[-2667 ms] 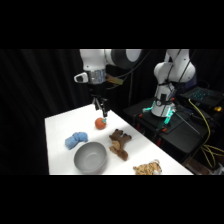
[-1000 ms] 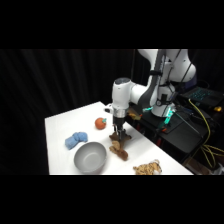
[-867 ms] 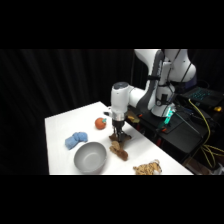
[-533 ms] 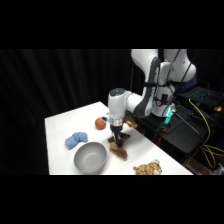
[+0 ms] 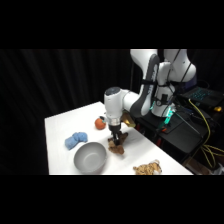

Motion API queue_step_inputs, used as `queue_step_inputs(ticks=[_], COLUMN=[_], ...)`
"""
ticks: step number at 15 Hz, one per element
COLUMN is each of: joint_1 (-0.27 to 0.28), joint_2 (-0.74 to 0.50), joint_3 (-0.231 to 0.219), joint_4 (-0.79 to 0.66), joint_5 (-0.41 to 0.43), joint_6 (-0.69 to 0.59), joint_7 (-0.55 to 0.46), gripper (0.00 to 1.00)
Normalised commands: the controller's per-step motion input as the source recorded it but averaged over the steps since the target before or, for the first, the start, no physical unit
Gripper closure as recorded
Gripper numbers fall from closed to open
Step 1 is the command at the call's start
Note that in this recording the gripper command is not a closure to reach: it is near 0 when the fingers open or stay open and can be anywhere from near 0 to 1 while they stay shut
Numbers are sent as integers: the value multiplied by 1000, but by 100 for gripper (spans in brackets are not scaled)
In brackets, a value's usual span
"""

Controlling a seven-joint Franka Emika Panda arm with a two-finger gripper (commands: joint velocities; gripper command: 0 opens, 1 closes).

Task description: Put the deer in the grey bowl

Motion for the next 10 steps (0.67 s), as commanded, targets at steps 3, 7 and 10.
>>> queue_step_inputs(ticks=[3,7,10], joint_1=[-99,-60,-111], joint_2=[-601,-792,-579], joint_3=[46,-9,55], joint_4=[-139,-159,58], joint_5=[104,-89,-214], joint_6=[-428,-597,-619], joint_7=[-190,-45,35], gripper=[56,44,44])
